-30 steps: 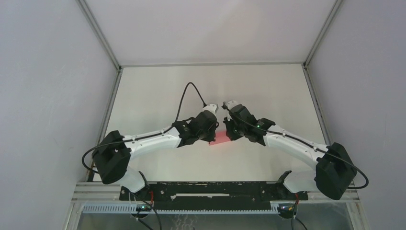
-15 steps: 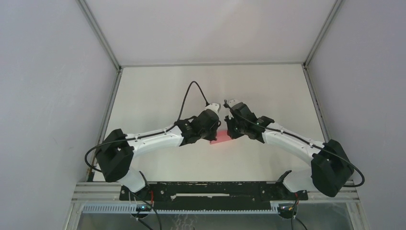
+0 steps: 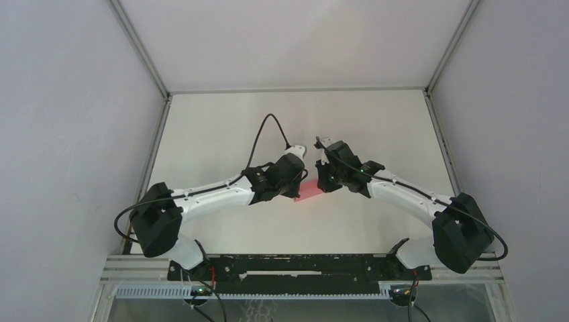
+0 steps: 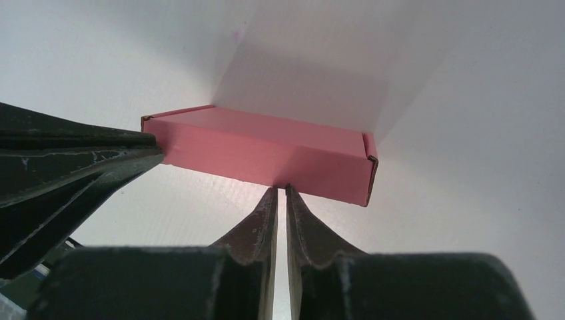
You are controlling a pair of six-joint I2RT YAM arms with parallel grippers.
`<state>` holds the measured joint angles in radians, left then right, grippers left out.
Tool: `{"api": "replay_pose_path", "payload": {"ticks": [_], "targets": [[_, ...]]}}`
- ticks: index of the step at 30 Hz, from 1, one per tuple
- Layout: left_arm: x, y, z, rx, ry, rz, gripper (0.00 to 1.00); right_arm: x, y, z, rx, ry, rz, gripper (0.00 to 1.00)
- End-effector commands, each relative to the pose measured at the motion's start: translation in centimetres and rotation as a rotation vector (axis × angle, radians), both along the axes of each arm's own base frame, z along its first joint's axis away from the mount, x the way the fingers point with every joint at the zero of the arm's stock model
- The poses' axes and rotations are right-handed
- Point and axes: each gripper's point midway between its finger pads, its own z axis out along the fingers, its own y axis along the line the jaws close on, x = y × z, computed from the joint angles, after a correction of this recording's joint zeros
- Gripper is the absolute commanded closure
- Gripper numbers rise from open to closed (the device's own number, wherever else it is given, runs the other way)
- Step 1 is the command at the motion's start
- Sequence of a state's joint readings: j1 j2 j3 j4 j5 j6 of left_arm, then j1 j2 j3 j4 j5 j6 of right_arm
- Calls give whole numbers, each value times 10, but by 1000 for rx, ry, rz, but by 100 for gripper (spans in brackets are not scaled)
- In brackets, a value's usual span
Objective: Fold the paper box
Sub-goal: Close the paper box at the center of the board.
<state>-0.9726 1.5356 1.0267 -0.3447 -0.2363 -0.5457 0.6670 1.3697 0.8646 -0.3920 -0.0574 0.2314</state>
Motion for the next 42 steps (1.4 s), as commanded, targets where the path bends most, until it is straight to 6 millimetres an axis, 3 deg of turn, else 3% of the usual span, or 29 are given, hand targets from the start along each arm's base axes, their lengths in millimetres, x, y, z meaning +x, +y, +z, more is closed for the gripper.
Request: {"api": "replay_pose_path", "payload": {"ticks": [1,19,32,42], "targets": [[1,13,6,49,-9,3,90,7,6,23,61,-67,1,82],[-3,15,-13,50,20,11,89,21,8,42,64,-107,-1,77],[-3,10,-20,44,35,9,90,2,-2,-6,9,28,-20,78],[-10,12,-40,24,66,28,90,-15,-11,-33,-4,89,-52,78]]}}
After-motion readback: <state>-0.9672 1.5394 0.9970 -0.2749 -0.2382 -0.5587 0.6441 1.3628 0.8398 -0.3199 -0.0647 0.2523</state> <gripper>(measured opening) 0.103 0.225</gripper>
